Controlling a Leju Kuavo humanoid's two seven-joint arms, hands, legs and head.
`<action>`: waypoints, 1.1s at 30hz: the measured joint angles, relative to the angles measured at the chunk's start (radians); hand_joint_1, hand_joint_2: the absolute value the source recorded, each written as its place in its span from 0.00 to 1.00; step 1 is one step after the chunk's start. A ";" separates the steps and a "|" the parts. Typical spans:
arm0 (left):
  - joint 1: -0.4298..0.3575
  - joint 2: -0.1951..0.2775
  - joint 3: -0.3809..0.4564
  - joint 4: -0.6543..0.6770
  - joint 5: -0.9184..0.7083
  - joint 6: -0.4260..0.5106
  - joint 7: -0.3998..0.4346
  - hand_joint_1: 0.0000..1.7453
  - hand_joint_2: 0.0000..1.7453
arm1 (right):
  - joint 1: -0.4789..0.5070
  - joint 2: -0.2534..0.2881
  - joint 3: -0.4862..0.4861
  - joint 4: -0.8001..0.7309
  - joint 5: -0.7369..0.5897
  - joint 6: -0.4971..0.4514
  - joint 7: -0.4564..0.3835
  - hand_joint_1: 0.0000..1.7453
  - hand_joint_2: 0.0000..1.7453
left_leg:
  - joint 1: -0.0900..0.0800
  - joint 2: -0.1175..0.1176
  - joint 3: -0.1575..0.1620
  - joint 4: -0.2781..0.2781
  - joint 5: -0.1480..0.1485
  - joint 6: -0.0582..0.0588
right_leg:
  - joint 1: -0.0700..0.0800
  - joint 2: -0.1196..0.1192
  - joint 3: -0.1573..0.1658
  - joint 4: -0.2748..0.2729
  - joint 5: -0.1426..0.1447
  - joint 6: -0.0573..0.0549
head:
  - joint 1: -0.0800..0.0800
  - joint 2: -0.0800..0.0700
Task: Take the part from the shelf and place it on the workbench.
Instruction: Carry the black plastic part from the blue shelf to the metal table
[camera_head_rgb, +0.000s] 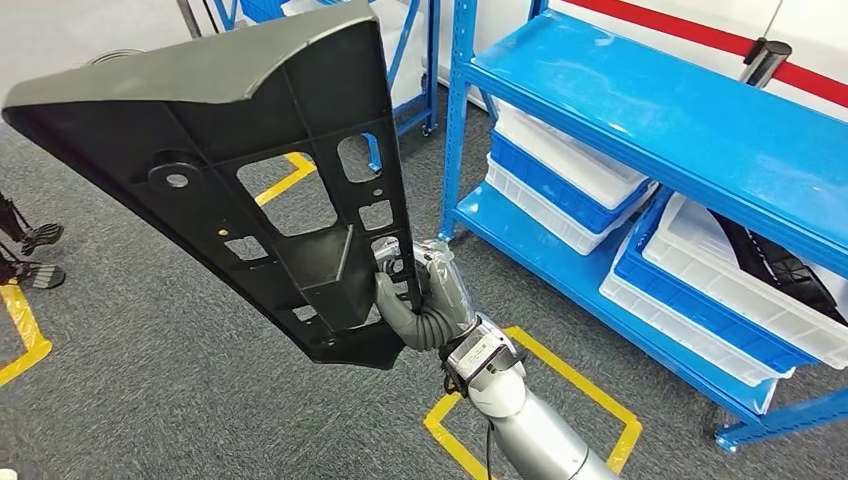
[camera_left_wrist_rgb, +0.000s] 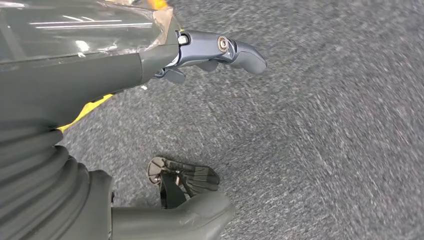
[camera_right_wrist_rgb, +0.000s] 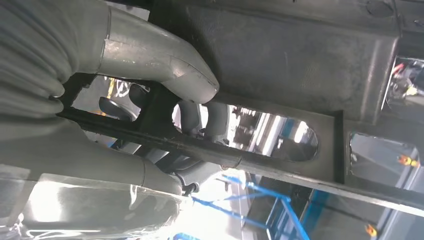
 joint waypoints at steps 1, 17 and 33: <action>0.000 -0.001 0.000 0.000 0.000 0.002 0.000 0.00 1.00 | 0.000 -0.001 -0.001 0.000 -0.003 0.001 -0.001 0.99 1.00 | 0.003 -0.013 -0.002 0.005 -0.001 -0.007 | -0.009 0.014 0.034 -0.072 0.028 0.014 | 0.000 0.000; 0.012 -0.007 0.002 0.001 -0.027 0.043 -0.009 0.00 1.00 | 0.000 -0.008 -0.013 0.003 -0.035 0.016 0.014 0.99 1.00 | -0.006 0.098 -0.053 0.125 -0.050 -0.022 | 0.024 -0.079 0.083 -0.188 0.072 -0.048 | -0.008 0.000; 0.003 -0.007 0.019 0.000 -0.020 0.001 -0.069 0.00 1.00 | 0.022 -0.013 -0.027 -0.006 -0.022 0.031 0.021 0.99 1.00 | -0.006 -0.036 0.005 0.011 -0.011 -0.009 | -0.007 0.032 0.060 -0.151 0.066 0.014 | -0.004 0.000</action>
